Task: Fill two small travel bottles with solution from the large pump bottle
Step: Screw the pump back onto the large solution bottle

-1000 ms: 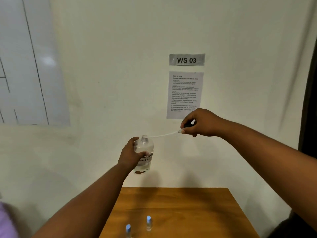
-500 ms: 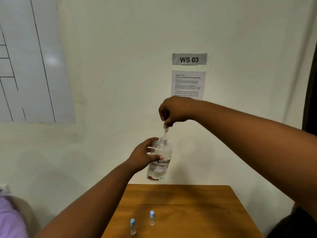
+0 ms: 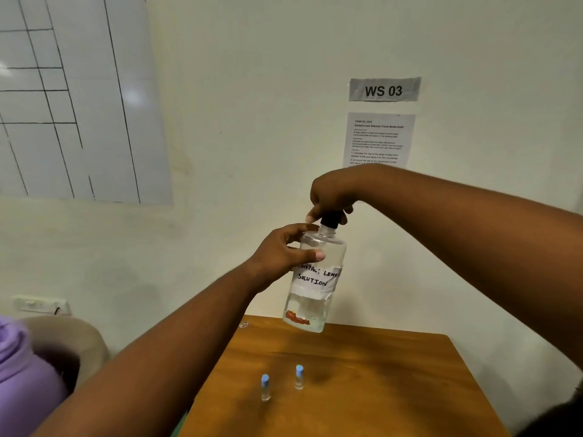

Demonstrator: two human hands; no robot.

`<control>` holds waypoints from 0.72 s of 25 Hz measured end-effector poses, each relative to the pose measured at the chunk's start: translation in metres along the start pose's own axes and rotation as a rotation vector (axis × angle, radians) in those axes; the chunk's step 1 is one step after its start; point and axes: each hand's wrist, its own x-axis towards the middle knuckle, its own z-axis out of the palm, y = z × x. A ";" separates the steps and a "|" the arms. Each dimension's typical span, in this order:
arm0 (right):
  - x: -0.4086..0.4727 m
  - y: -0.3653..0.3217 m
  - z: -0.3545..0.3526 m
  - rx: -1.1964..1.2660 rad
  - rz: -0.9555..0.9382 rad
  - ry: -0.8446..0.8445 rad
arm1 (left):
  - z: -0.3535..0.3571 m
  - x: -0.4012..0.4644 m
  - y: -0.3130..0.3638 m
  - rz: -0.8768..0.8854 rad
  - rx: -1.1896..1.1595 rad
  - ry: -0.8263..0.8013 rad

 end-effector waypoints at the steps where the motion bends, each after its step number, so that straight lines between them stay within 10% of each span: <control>1: 0.003 -0.001 0.000 0.001 0.054 -0.062 | 0.000 -0.001 0.000 -0.004 0.007 -0.011; 12: -0.013 -0.013 -0.008 -0.125 0.171 -0.338 | 0.013 -0.005 -0.005 -0.027 0.017 -0.031; 18: -0.033 0.030 -0.006 1.042 -0.080 0.094 | -0.004 -0.002 0.013 -0.056 -0.340 0.015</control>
